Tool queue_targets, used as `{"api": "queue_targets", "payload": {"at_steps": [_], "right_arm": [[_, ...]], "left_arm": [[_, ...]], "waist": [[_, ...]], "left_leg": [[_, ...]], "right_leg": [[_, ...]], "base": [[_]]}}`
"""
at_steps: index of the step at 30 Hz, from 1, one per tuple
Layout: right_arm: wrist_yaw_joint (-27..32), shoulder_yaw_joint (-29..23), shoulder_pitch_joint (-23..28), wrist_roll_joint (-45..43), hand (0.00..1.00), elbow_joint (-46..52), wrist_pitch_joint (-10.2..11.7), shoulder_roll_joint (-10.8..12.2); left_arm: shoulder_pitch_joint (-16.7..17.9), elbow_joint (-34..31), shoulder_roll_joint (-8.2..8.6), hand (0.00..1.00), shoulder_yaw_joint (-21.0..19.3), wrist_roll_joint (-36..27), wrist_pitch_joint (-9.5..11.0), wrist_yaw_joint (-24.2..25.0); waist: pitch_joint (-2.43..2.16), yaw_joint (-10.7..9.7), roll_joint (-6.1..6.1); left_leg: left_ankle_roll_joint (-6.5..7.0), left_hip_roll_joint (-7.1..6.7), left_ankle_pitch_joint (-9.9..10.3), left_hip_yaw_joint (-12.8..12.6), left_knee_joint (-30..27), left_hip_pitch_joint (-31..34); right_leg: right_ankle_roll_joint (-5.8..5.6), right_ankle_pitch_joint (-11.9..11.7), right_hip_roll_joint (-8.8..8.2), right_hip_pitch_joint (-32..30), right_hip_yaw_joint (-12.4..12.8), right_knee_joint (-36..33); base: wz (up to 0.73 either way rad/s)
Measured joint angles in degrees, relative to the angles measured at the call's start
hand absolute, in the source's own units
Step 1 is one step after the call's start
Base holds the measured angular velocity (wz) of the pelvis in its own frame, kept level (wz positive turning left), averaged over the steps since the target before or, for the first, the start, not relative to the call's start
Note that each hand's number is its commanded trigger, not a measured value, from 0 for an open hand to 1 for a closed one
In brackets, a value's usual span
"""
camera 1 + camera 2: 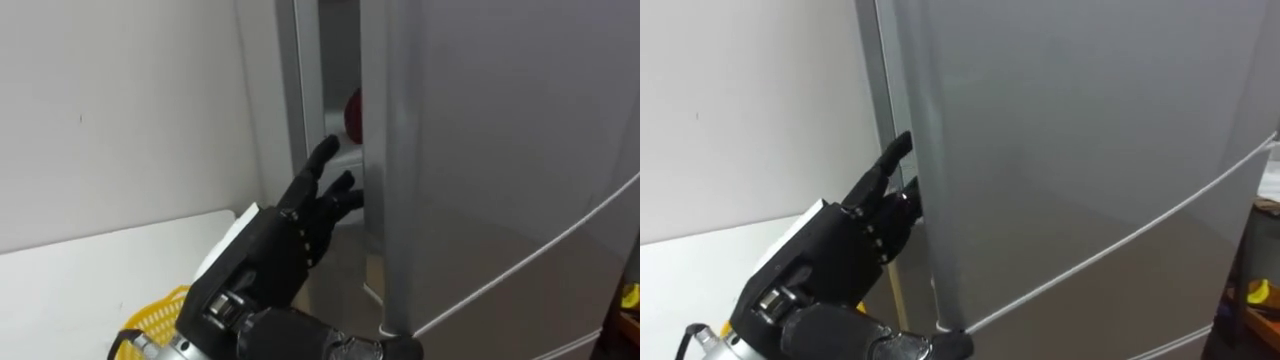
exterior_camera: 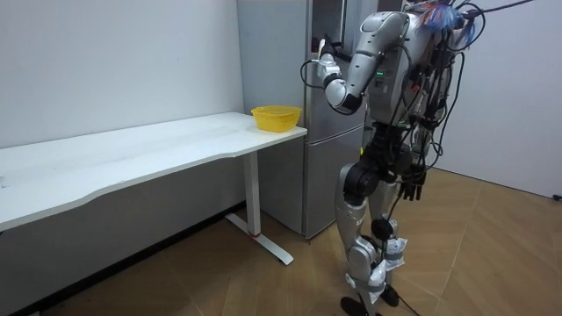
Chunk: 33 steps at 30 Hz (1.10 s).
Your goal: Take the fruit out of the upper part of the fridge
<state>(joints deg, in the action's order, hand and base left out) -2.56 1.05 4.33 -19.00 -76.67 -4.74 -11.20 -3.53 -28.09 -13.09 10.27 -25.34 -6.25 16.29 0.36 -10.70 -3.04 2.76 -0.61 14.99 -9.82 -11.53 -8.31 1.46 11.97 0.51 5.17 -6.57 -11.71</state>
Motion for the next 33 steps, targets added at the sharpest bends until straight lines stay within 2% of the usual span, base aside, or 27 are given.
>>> {"api": "queue_targets", "payload": {"at_steps": [7, 14, 19, 23, 27, 33], "right_arm": [[-0.11, 0.04, 0.39, 0.08, 0.00, 0.01, -0.04, -0.51], [-0.16, 0.05, 0.23, 0.48, 0.00, 0.31, 0.43, -0.74], [-0.12, 0.22, 0.25, 0.94, 0.00, 0.50, 0.33, -1.01], [-0.07, 0.40, 0.26, 2.53, 0.00, 0.49, 0.47, -1.00], [0.59, 0.32, 0.33, 3.34, 0.00, 0.48, 0.48, -1.03], [1.11, 0.28, 0.33, 3.54, 0.00, 0.49, 0.44, -1.06]], "left_arm": [[-0.31, -0.01, -0.68, 0.00, 0.92, -2.06, 0.44, 1.33], [-6.49, 0.03, -1.11, 0.00, 6.00, -2.10, 0.52, 3.50], [-7.83, -0.04, -0.81, 0.00, 9.84, -2.10, 0.57, 5.93], [-10.77, -0.02, -1.01, 0.00, 11.69, -2.09, 0.57, 6.69], [-10.94, 0.04, -1.06, 0.00, 12.50, -2.09, 0.56, 6.94], [-10.94, 0.05, -1.17, 0.00, 12.51, -2.10, 0.55, 8.13]], "waist": [[0.01, -0.99, -0.76], [0.00, -2.20, -0.77], [0.04, -3.36, -0.68], [0.07, -4.01, -0.61], [-0.01, -4.85, -0.38], [0.00, -4.95, -0.04]], "left_leg": [[0.90, 0.14, 0.17, -1.21, 0.83, 0.16], [0.92, 0.26, 0.18, -2.69, 1.17, 0.06], [0.91, 0.36, 0.18, -3.89, 1.18, -0.26], [0.91, 0.40, 0.17, -4.25, 1.16, -0.22], [0.89, 0.51, 0.16, -4.57, 1.06, -0.33], [0.88, 0.73, 0.15, -5.50, 1.00, -0.37]], "right_leg": [[-0.34, -0.42, 0.16, -0.53, 0.75, -0.10], [-0.36, -0.58, 0.35, -1.23, 2.02, -0.99], [-0.29, -0.53, 0.58, -1.45, 3.29, -0.87], [-0.23, -0.51, 0.60, -2.21, 3.58, -0.96], [-0.14, -0.58, 0.63, -2.13, 3.63, -0.99], [0.05, -0.72, 0.80, -2.27, 3.94, -0.94]], "base": [[-0.05], [-0.11], [-0.13], [-0.07], [-0.01], [-0.03]]}}
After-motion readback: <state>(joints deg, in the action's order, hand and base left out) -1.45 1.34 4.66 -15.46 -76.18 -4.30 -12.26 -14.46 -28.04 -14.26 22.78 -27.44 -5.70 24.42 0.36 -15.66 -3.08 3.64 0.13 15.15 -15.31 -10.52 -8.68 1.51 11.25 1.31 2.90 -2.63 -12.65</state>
